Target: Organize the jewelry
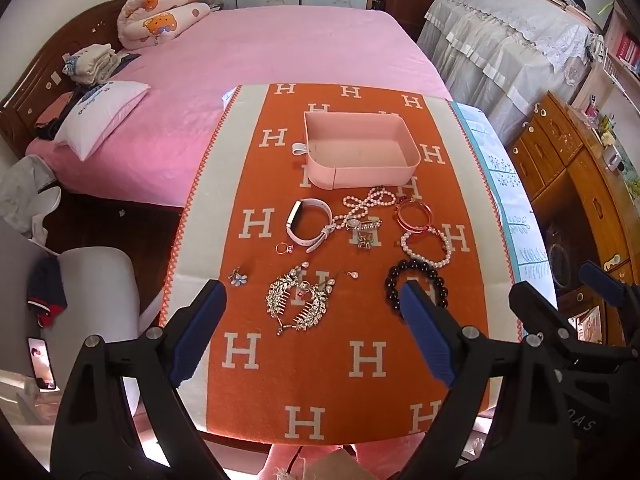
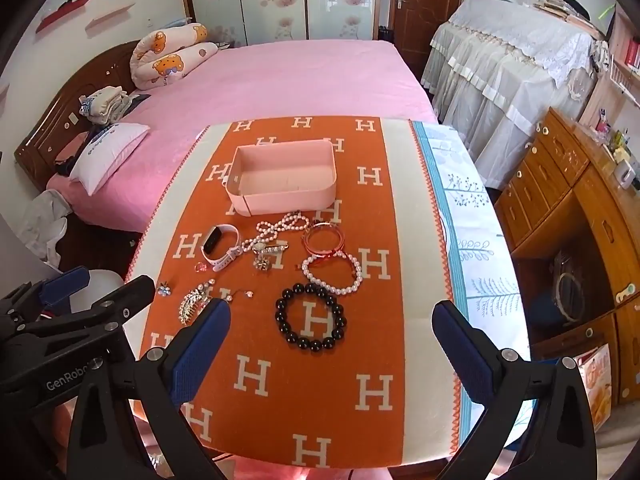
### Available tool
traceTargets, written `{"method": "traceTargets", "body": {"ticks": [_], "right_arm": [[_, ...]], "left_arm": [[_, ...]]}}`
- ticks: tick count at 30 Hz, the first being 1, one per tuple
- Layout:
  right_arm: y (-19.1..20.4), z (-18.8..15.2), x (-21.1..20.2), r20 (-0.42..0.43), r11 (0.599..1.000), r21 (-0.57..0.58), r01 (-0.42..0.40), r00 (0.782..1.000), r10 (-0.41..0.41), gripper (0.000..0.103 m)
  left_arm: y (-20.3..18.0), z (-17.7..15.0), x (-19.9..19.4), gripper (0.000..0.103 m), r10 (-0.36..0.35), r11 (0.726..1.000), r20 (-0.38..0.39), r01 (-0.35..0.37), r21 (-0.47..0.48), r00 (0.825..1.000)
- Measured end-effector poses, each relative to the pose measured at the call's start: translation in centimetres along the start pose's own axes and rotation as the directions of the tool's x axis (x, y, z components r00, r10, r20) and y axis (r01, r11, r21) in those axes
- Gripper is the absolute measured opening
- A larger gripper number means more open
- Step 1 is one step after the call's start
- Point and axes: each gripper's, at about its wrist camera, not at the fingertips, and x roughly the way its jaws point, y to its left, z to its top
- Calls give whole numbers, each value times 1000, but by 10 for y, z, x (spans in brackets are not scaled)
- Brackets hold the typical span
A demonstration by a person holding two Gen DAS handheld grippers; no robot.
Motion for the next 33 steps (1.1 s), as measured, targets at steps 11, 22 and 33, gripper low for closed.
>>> {"method": "traceTargets", "body": {"ticks": [11,22,33], "right_arm": [[2,2,-4,6,1000,1,-2,1000,2,102],[0,4,11,-37,1000,16,-14,999,15,102],[-3,3,21,-48,1000,21,-14,999,15,102]], "left_arm": [[5,5,-3,87,0,1000,-3,0,-3,1000],[5,6,14,87,-3,1000,-47,3,-1,999],[3,7,22,87,-2,1000,-60,2,1,998]]}}
